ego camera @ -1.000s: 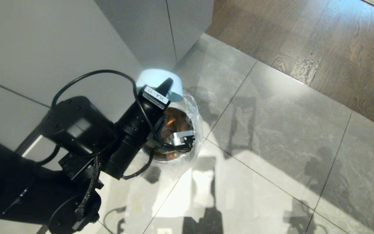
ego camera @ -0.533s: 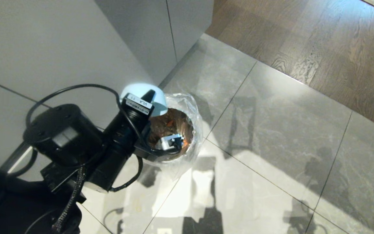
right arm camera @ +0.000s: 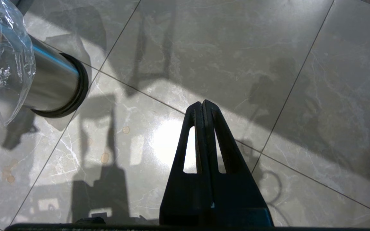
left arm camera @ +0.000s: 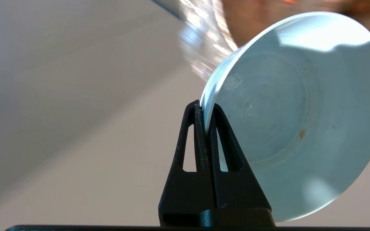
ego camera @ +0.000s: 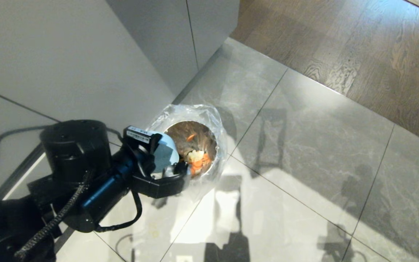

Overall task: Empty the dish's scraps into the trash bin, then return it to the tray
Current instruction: Put the bowl back to the table

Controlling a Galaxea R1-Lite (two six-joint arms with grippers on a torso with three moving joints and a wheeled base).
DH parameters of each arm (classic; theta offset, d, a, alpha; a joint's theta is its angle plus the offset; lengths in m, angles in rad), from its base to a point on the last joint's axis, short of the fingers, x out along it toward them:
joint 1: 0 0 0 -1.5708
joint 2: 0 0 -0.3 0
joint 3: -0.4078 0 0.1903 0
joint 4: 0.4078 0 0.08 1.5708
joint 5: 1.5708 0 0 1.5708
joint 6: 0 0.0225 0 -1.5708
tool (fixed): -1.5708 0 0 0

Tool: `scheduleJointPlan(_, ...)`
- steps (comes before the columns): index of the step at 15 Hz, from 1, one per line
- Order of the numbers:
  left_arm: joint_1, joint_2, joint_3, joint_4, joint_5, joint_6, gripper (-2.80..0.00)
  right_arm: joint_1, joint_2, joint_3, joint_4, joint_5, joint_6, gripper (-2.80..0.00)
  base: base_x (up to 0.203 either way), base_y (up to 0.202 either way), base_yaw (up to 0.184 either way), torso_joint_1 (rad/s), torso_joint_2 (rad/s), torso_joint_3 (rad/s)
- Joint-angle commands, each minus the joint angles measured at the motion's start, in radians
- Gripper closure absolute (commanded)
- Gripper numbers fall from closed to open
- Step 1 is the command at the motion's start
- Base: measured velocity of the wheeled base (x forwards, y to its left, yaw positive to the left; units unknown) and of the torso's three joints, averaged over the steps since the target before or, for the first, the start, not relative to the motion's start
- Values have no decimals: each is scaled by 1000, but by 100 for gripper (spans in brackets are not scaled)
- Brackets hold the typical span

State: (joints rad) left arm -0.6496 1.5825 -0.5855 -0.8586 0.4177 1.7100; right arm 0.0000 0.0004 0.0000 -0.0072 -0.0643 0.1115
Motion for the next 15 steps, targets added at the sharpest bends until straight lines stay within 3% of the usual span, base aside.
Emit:
scheduleJointPlan(1, 40, -113, 7, 118, 1, -99, 0, 0, 0, 0, 0, 0, 0, 0, 0, 0, 0, 0, 0, 0)
scheduleJointPlan(3, 72, -201, 15, 225, -1, -175, 0, 0, 0, 0, 0, 0, 0, 0, 0, 0, 0, 0, 0, 0)
scheduleJointPlan(7, 139, -365, 86, 403, -3, -410, 0, 0, 0, 0, 0, 0, 0, 0, 0, 0, 0, 0, 0, 0)
scheduleJointPlan(11, 223, -535, 251, 422, -5, -619, 0, 0, 0, 0, 0, 0, 0, 0, 0, 0, 0, 0, 0, 0)
scheduleJointPlan(15, 259, -721, 458, 420, -5, -811, 0, 0, 0, 0, 0, 0, 0, 0, 0, 0, 0, 0, 0, 0)
